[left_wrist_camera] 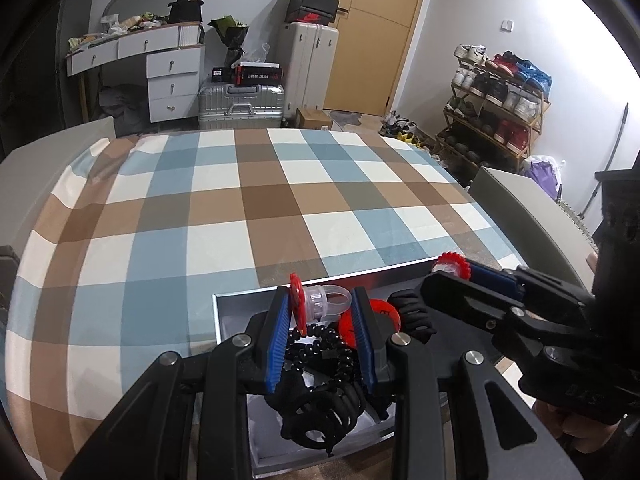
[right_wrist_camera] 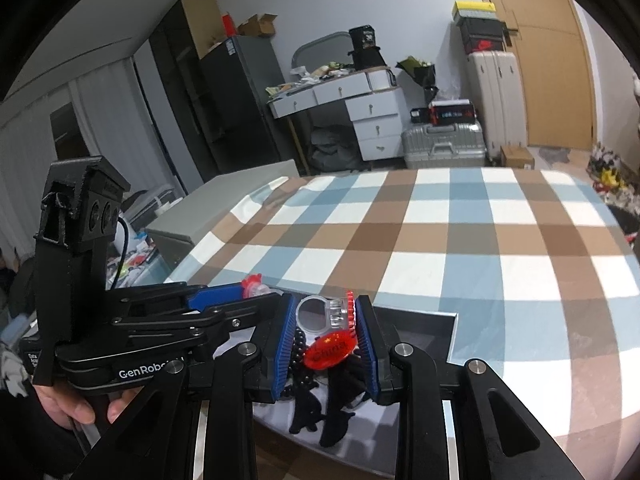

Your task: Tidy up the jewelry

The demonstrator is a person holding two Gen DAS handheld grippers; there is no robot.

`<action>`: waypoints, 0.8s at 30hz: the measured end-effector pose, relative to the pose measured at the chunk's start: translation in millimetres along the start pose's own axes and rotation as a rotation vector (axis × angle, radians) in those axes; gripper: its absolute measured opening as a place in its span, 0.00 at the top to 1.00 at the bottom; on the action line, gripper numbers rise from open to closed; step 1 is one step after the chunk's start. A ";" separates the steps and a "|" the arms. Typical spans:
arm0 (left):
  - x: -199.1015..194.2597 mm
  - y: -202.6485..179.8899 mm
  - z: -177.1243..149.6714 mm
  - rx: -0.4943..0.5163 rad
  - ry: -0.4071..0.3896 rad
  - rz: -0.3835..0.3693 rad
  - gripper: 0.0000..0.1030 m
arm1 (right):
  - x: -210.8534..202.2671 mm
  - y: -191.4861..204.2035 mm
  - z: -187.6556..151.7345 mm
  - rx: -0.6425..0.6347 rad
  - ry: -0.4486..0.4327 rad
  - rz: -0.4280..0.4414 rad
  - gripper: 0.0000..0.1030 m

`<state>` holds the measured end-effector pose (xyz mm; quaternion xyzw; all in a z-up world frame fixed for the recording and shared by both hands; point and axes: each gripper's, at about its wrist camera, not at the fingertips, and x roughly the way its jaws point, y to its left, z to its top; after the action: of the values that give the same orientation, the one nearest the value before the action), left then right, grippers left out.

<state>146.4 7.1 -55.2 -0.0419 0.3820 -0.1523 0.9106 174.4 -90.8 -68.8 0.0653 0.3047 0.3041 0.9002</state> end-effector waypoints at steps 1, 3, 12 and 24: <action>1.0 -0.5 -0.2 0.002 0.004 -0.005 0.76 | 1.1 -2.1 -0.8 0.015 0.003 0.011 0.72; 2.9 -1.5 -0.9 0.008 0.010 -0.024 0.76 | 2.9 -6.1 -2.4 0.041 0.005 0.021 0.72; -0.1 8.2 -1.2 -0.056 -0.009 -0.091 0.44 | -5.3 -5.6 -6.0 0.048 -0.037 0.027 0.37; -34.6 14.1 -1.5 -0.085 -0.160 -0.025 0.32 | -50.1 9.6 -4.7 0.015 -0.211 -0.075 0.11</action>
<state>126.0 31.3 -35.4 -0.0974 0.3138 -0.1435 0.9335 135.2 -112.9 -44.2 0.0926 0.2126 0.2595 0.9375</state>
